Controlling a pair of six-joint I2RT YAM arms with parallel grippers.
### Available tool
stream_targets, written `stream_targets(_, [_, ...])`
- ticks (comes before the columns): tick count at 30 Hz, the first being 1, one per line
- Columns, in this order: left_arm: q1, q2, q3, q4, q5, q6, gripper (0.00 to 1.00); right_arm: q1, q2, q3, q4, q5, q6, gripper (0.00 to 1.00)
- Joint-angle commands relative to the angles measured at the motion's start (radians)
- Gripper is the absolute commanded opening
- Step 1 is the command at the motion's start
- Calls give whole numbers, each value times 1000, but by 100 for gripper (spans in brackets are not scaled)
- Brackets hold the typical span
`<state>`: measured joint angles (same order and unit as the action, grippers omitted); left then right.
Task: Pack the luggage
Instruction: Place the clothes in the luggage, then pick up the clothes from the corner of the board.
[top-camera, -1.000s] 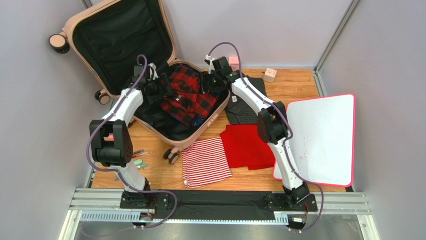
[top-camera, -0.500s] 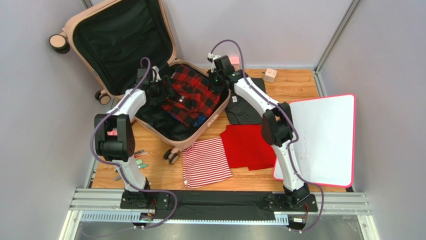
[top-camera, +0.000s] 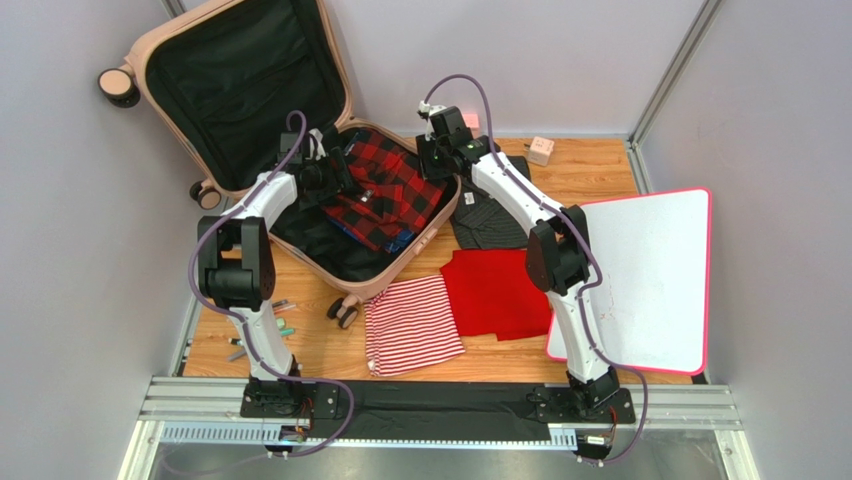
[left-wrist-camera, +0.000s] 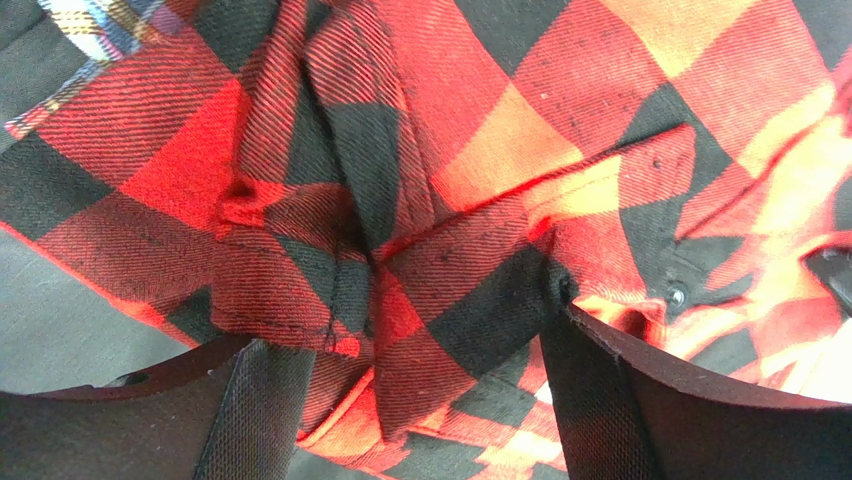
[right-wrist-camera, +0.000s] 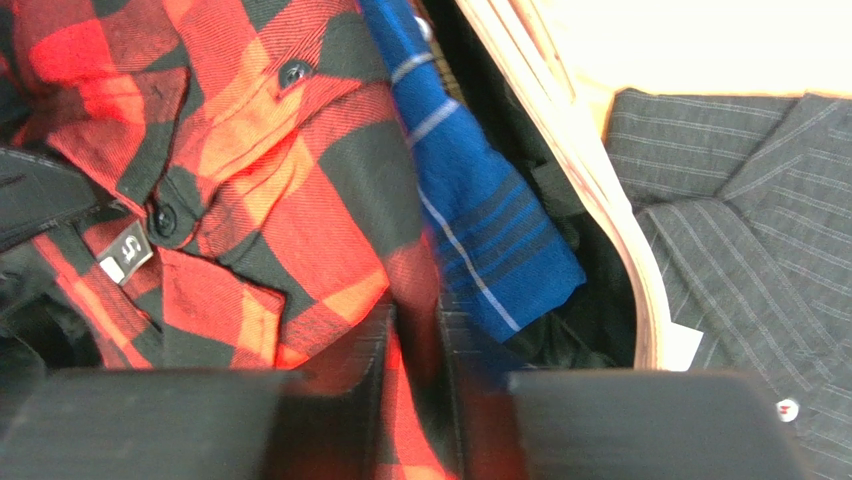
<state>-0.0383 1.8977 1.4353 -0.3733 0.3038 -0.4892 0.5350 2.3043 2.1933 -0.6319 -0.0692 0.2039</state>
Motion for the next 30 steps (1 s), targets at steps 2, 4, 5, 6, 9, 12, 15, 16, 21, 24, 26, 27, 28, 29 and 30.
stream_targets(2, [-6, -17, 34, -13, -51, 20, 87, -20, -25, 45, -29, 45, -14, 48])
stream_targets(4, [-5, -37, 30, -30, -81, 20, 88, -20, -51, 43, -35, 45, -17, 80])
stream_targets(5, [-5, -58, 27, -47, -91, 21, 89, -20, -66, 43, -38, 43, -18, 84])
stream_targets(6, [-5, -71, 22, -52, -97, 21, 89, -21, -98, 43, -43, 40, -20, 90])
stream_targets(9, [-5, -123, -7, -38, -95, 29, 90, -30, -182, 11, -45, 14, -20, 95])
stream_targets(12, [-5, -169, -13, -44, -100, 28, 90, -55, -236, -52, -38, 6, -21, 97])
stream_targets(15, [-5, -206, -9, -55, -103, 26, 91, -110, -282, -130, -23, 5, -12, 97])
stream_targets(16, [-6, -215, -7, -58, -101, 26, 91, -130, -293, -151, -23, 3, -8, 97])
stream_targets(21, [-20, -285, -4, -75, -101, 40, 90, -260, -309, -269, -9, -37, 19, 97])
stream_targets(24, [-35, -324, -16, -82, -95, 49, 90, -320, -295, -306, 1, -31, 5, 96])
stream_targets(26, [-40, -348, -36, -87, -85, 50, 89, -346, -278, -328, 1, -30, -1, 96])
stream_targets(27, [-43, -354, -45, -90, -71, 47, 89, -371, -260, -334, 1, -30, -3, 96])
stream_targets(28, [-43, -364, -55, -90, -63, 46, 89, -382, -246, -340, 0, -34, -4, 96])
stream_targets(29, [-43, -379, -79, -92, -55, 41, 88, -392, -234, -340, 0, -34, -4, 95])
stream_targets(30, [-44, -387, -91, -92, -49, 37, 88, -414, -206, -340, -2, -34, -4, 95])
